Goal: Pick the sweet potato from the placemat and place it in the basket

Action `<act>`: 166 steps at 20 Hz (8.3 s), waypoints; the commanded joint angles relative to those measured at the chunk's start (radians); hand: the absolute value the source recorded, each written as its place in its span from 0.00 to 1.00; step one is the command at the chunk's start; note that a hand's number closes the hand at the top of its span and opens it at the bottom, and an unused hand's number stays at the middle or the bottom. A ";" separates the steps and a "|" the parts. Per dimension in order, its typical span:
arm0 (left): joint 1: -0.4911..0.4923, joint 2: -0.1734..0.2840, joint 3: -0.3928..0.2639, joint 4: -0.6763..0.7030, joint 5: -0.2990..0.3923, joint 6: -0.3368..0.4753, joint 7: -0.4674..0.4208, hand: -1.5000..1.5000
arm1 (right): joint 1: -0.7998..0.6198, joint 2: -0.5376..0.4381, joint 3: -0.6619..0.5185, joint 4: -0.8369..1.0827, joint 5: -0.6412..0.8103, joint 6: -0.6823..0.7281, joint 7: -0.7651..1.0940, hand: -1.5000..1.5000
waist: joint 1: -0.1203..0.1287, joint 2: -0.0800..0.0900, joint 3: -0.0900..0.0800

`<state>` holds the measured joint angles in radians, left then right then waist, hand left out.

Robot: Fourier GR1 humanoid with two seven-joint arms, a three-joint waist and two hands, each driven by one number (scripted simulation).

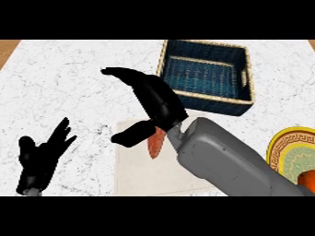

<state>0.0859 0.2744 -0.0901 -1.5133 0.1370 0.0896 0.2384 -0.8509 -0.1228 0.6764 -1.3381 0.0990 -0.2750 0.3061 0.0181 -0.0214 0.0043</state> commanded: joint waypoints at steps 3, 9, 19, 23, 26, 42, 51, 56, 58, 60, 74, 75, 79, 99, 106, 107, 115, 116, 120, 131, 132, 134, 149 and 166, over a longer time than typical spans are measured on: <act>0.049 0.010 0.019 0.077 0.012 -0.002 0.054 0.50 | -0.264 -0.148 0.010 -0.017 0.094 0.204 0.328 0.00 | -0.040 0.000 -0.010; 0.076 -0.006 -0.001 0.070 -0.007 0.005 0.036 0.50 | -0.432 -0.260 -0.085 -0.058 -0.094 0.552 0.490 0.00 | -0.035 0.010 -0.007; 0.071 0.005 0.016 0.069 0.007 -0.016 0.036 0.50 | -0.513 -0.318 -0.126 -0.053 -0.402 0.920 0.704 0.00 | -0.032 0.015 -0.006; 0.062 -0.011 0.014 0.115 -0.003 -0.022 0.000 0.50 | -0.499 -0.355 -0.139 -0.061 -0.441 0.924 0.708 0.00 | -0.036 0.017 -0.006; 0.103 0.021 0.029 0.089 0.007 -0.051 -0.005 0.50 | -0.451 -0.340 -0.117 -0.078 -0.411 0.881 0.671 0.00 | -0.022 0.019 -0.005; 0.032 0.004 0.051 0.101 0.007 -0.044 0.030 0.50 | -0.189 -0.216 -0.017 -0.126 -0.136 0.728 0.555 0.00 | -0.018 0.025 -0.005; 0.105 -0.030 0.022 0.075 -0.019 -0.036 0.001 0.50 | -0.105 -0.183 0.015 -0.105 -0.036 0.719 0.523 0.00 | -0.014 0.022 -0.004; 0.048 -0.033 0.014 0.079 -0.036 -0.029 0.036 0.50 | -0.050 -0.102 0.059 -0.037 0.071 0.642 0.459 0.00 | -0.010 0.025 -0.004; 0.086 -0.026 0.032 0.071 -0.018 -0.045 0.017 0.50 | 0.005 -0.162 0.064 -0.094 0.096 0.649 0.414 0.00 | -0.015 0.022 -0.004; 0.060 -0.011 0.040 0.114 -0.019 -0.071 -0.001 0.50 | -0.009 -0.125 0.072 -0.059 0.116 0.651 0.417 0.00 | -0.014 0.024 -0.005; 0.056 -0.046 0.026 0.064 -0.041 -0.041 0.048 0.50 | 0.000 -0.012 0.058 0.130 0.254 0.596 0.302 0.00 | -0.005 0.025 -0.004; 0.065 -0.043 0.034 0.101 -0.040 -0.053 0.014 0.50 | 0.021 -0.020 0.076 0.106 0.263 0.605 0.323 0.00 | -0.012 0.024 -0.005; 0.054 -0.052 0.034 0.068 -0.024 -0.049 0.070 0.50 | 0.001 0.004 0.082 0.175 0.258 0.681 0.340 0.00 | -0.010 0.023 -0.004; 0.088 -0.052 0.057 0.000 -0.068 -0.074 0.071 0.50 | 0.065 0.058 0.090 0.316 0.413 0.583 0.166 1.00 | -0.010 0.027 -0.004; 0.095 -0.067 0.089 0.045 -0.065 -0.099 0.032 0.50 | 0.039 0.042 0.135 0.294 0.494 0.557 0.107 1.00 | -0.021 0.026 -0.006; 0.095 -0.077 0.072 0.024 -0.086 -0.082 0.058 0.50 | 0.032 0.005 0.129 0.294 0.495 0.583 0.091 1.00 | -0.025 0.025 -0.005; 0.062 -0.087 0.077 0.020 -0.099 -0.088 0.086 0.50 | 0.014 0.120 0.151 0.269 0.515 0.464 0.420 1.00 | -0.007 0.022 -0.007; 0.099 -0.084 0.075 0.020 -0.101 -0.101 0.070 0.50 | -0.003 0.121 0.128 0.263 0.506 0.462 0.500 1.00 | -0.004 0.018 -0.008; 0.099 -0.067 0.083 -0.003 -0.079 -0.140 0.077 0.50 | -0.101 0.122 0.134 0.239 0.492 0.379 0.768 1.00 | 0.041 0.018 -0.009; 0.070 -0.073 0.097 0.012 -0.088 -0.135 0.111 0.50 | -0.333 0.122 -0.050 -0.009 0.587 -0.170 0.950 1.00 | 0.010 0.010 -0.008; 0.083 -0.083 0.087 -0.006 -0.103 -0.120 0.118 0.50 | -0.374 0.122 -0.060 -0.010 0.606 -0.156 0.997 1.00 | 0.008 0.005 -0.008; 0.101 -0.072 0.114 0.011 -0.088 -0.134 0.093 0.50 | -0.441 0.122 -0.116 -0.012 0.628 -0.157 1.035 1.00 | 0.007 0.004 -0.009; 0.111 -0.099 0.120 -0.028 -0.107 -0.125 0.097 0.50 | -0.730 0.094 -0.475 0.236 0.762 0.037 1.076 1.00 | -0.027 0.017 -0.006; 0.077 -0.131 0.122 0.003 -0.141 -0.128 0.091 0.50 | -0.571 0.045 -0.645 0.410 0.771 -0.045 0.777 1.00 | -0.017 0.030 -0.005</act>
<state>0.2033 0.2148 0.1069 -1.5913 -0.0004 -0.0292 0.3200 -1.4689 -0.0820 0.0665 -0.9661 0.8730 -0.2530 1.0672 0.0099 -0.0026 0.0213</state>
